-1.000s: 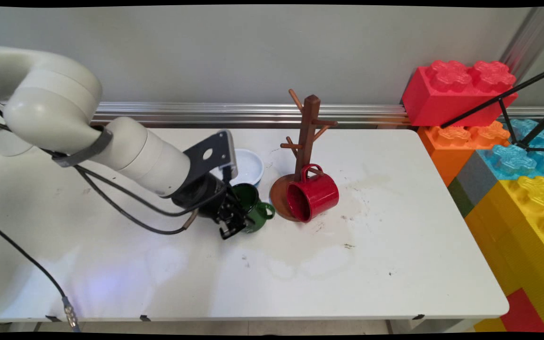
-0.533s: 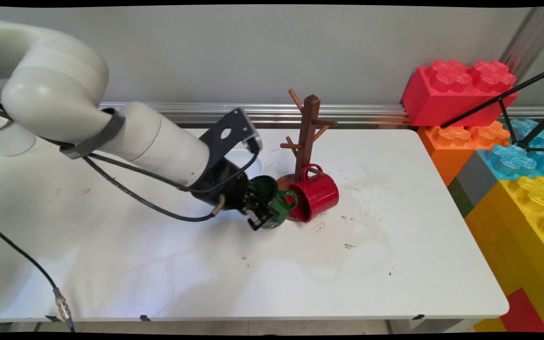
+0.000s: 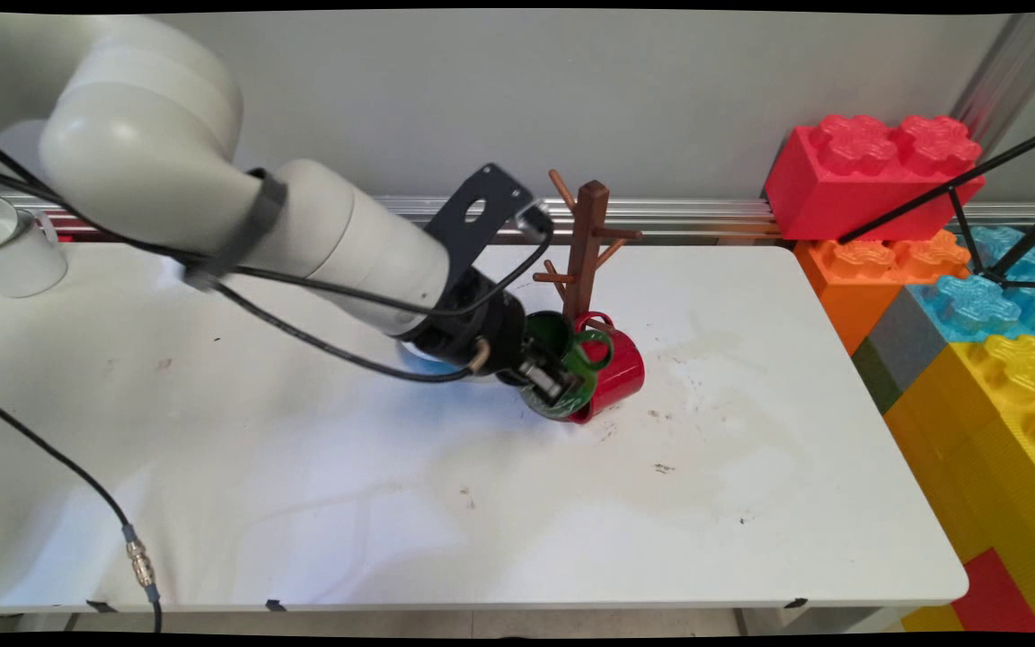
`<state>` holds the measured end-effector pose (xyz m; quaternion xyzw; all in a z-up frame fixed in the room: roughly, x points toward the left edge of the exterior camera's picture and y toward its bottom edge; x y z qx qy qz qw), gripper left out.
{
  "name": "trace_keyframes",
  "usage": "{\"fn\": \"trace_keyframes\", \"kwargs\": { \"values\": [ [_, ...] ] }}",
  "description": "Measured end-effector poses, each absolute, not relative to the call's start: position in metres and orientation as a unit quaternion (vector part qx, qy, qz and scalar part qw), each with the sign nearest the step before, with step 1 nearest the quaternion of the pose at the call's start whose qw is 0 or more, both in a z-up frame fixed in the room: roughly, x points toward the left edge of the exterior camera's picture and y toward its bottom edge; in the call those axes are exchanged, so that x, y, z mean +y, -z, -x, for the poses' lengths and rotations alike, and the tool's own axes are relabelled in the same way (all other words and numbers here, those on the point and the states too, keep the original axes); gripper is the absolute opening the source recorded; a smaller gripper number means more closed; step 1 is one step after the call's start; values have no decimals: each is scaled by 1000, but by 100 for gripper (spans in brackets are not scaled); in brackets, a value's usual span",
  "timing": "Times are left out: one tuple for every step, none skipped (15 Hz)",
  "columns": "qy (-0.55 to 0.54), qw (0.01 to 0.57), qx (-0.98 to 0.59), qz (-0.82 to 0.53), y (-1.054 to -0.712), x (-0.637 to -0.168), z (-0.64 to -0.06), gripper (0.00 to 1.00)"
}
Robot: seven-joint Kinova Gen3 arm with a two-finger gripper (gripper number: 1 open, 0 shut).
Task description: Place the picked object on the table
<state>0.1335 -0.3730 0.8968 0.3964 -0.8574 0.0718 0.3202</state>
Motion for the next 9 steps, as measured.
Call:
{"fn": "trace_keyframes", "kwargs": {
  "values": [
    [-74, 323, -851, -407, -899, -376, -130, 0],
    [-76, 325, -845, -418, -901, -378, -126, 0],
    [-77, 326, -840, -427, -902, -380, -123, 0],
    [-78, 326, -837, -433, -903, -381, -121, 0],
    [-78, 327, -833, -440, -904, -382, -118, 0],
    [-76, 328, -828, -448, -905, -384, -114, 0],
    [-74, 330, -824, -455, -907, -385, -110, 0],
    [-72, 333, -821, -459, -908, -387, -107, 0],
    [-70, 335, -818, -463, -910, -388, -103, 0]
  ]
}}
